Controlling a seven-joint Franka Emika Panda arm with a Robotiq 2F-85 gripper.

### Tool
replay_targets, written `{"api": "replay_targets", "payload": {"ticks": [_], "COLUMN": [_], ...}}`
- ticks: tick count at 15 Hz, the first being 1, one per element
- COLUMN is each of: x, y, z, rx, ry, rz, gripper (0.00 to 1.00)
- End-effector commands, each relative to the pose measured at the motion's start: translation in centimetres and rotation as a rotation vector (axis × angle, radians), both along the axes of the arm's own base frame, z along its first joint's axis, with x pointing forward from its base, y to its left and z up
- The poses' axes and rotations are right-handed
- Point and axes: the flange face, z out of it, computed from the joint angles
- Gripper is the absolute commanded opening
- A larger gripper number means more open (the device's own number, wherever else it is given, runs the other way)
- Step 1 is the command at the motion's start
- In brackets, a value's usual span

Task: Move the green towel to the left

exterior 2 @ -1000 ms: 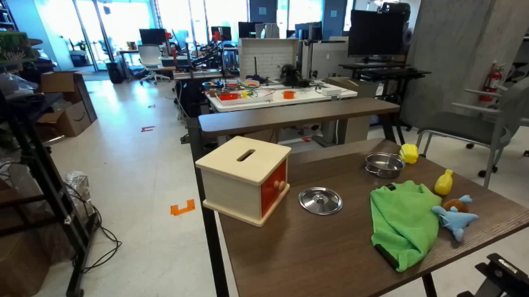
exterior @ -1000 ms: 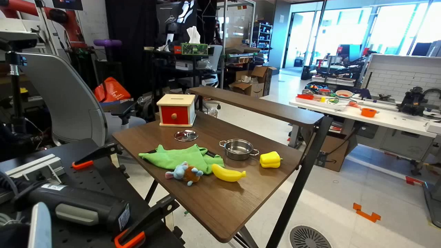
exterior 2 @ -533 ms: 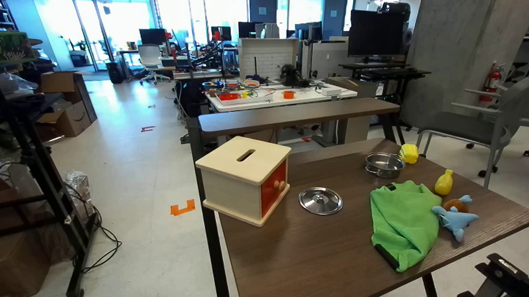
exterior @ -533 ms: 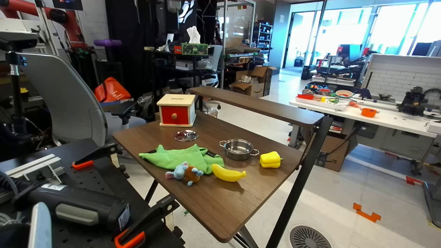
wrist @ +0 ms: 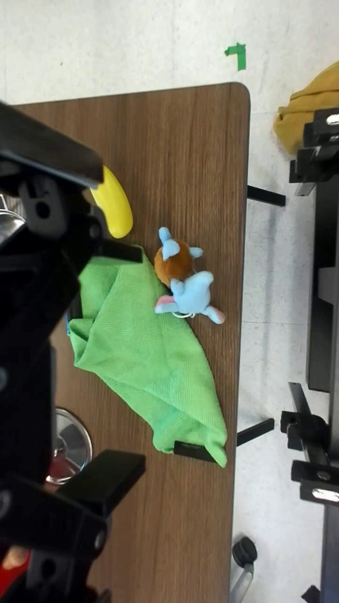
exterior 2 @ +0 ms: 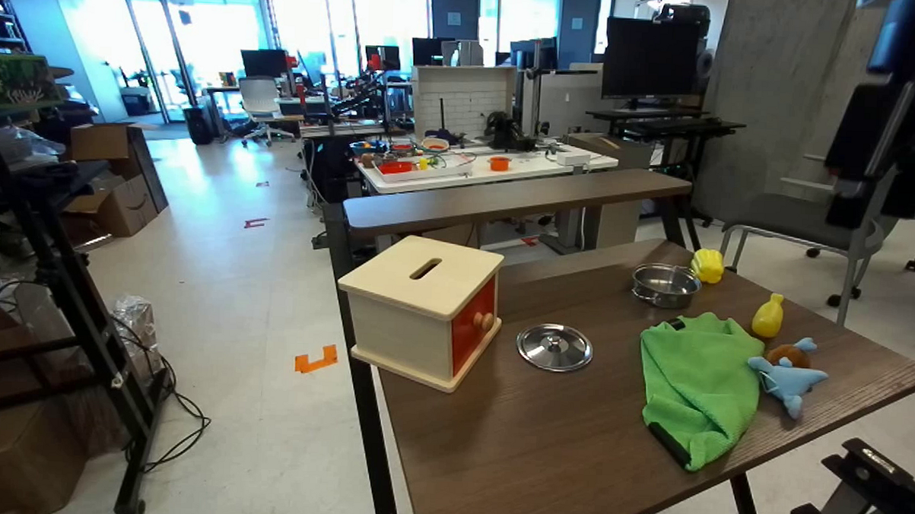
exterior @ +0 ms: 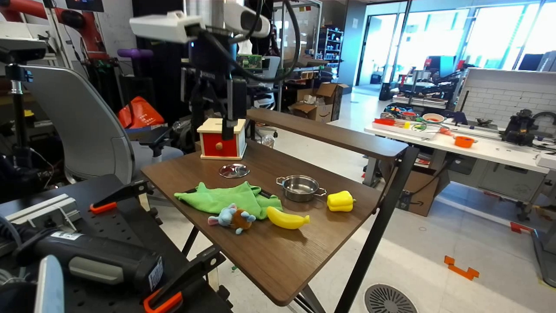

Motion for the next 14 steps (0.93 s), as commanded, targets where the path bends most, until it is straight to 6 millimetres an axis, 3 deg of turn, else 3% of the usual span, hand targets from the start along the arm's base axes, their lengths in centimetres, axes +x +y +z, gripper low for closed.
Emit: {"api": "replay_targets", "payload": {"ticks": [1,6,14], "x": [3.0,5.3,7.5], "y": [0.9,0.8,2.0], "z": [-5.8,-11.4,-17.8], "rx": [-0.028,-0.084,-0.11], "ry": [-0.007,-0.011,0.037], "rz": [0.008,0.002,0.039], "gripper": [1.0,1.0,1.0]}}
